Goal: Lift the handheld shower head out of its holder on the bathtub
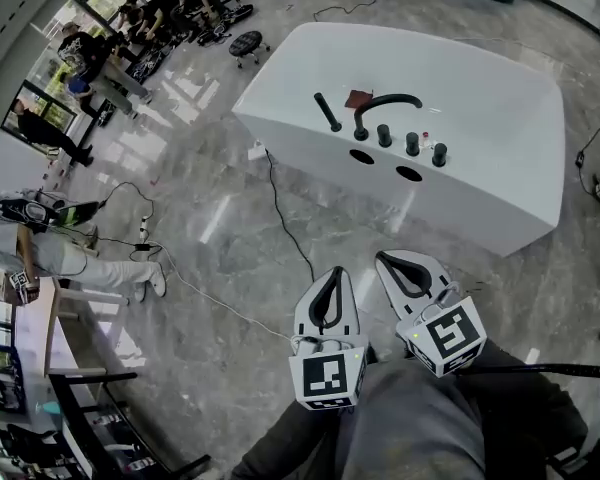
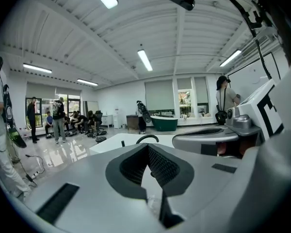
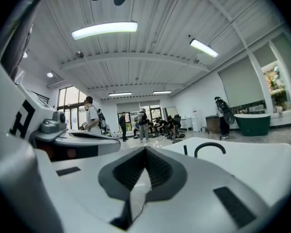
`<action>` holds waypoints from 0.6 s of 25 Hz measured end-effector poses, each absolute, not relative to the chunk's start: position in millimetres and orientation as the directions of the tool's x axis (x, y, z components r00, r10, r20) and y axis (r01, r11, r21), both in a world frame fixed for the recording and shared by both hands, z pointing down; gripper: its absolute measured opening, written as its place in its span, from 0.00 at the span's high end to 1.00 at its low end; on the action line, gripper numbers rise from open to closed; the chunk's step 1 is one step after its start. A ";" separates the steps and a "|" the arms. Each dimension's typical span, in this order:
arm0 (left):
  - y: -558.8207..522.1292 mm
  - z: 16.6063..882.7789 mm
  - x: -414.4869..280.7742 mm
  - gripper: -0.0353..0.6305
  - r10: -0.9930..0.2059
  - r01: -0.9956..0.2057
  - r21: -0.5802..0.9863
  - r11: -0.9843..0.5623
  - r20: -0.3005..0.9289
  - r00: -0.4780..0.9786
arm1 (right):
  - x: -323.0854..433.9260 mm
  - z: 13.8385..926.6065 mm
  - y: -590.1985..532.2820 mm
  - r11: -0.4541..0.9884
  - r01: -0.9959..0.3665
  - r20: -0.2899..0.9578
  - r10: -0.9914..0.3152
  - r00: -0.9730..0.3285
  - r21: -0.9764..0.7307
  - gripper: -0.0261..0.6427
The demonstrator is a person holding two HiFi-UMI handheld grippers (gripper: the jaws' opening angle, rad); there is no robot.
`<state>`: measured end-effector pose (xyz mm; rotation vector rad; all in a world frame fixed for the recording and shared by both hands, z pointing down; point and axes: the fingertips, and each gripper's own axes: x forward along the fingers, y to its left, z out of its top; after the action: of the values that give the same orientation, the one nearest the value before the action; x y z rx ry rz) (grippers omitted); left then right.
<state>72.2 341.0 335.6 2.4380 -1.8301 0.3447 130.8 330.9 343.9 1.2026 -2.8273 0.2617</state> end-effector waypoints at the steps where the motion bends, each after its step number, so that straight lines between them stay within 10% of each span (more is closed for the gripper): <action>1: 339.6 335.9 75.2 0.94 -0.939 -0.957 -0.073 -0.280 0.227 0.257 | 132.9 344.1 329.0 0.689 -0.711 0.117 -0.701 -0.703 -0.139 0.95; 15: 292.7 371.0 28.8 0.94 -0.948 -0.980 -0.037 -0.193 0.263 0.177 | 87.5 382.9 276.0 0.741 -0.654 0.167 -0.632 -0.756 -0.155 0.95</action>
<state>28.8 292.7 371.0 2.2983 -1.8995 0.3438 87.5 276.0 382.9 1.0501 -2.8341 0.3120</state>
